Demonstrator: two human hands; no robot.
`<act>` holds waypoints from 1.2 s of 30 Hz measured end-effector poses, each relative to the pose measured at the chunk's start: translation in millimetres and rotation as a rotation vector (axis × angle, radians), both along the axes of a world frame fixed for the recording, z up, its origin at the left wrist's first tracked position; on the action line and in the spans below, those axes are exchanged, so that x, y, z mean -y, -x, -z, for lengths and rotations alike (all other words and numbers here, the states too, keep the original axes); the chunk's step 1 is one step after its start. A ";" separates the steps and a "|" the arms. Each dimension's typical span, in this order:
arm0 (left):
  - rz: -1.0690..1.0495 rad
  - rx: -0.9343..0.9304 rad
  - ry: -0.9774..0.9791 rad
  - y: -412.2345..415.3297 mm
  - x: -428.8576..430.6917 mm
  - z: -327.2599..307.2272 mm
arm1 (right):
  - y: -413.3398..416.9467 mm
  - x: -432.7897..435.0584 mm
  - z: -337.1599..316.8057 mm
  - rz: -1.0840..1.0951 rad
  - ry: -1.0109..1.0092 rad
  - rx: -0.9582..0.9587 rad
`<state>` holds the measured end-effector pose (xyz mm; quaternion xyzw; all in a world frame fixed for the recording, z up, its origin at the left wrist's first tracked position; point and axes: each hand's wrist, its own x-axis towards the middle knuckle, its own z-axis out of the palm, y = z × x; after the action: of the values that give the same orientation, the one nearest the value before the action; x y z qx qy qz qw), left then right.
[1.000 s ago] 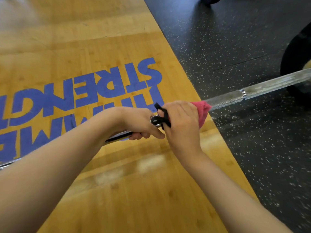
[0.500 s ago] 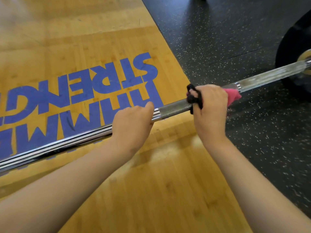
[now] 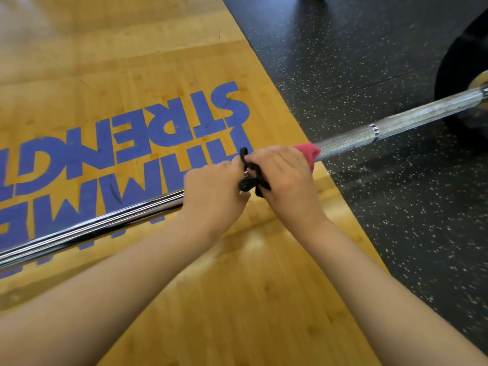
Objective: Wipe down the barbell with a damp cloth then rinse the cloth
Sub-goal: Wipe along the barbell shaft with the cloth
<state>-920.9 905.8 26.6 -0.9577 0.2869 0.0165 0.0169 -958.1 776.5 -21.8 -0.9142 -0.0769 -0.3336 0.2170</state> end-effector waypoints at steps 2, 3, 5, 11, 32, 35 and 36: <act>0.018 0.058 -0.032 3.7 -1.2 7.4 | 0.2 15.8 -2.1 0.039 -0.015 -0.013; 0.015 0.067 -0.051 1.3 -1.5 8.6 | 1.0 27.9 -2.7 0.082 -0.030 -0.023; 0.010 0.092 -0.057 -5.2 -1.4 10.7 | 3.2 57.5 -4.0 0.199 -0.060 -0.064; 0.050 0.029 -0.044 -10.9 -1.4 10.7 | 6.8 90.4 -6.6 0.428 -0.173 -0.120; -0.004 0.042 -0.010 0.5 -3.2 11.4 | 11.8 74.3 -0.9 0.357 -0.081 -0.092; -0.009 0.036 -0.010 -6.3 0.8 10.4 | 9.3 68.7 -2.1 0.413 -0.135 -0.109; -0.006 -0.015 -0.003 -9.3 2.8 9.5 | 7.2 61.5 -3.2 0.395 -0.152 -0.110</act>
<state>-911.6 903.0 17.1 -0.9583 0.2843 0.0242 0.0159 -965.3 715.0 -18.7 -0.9093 0.1409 -0.3243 0.2195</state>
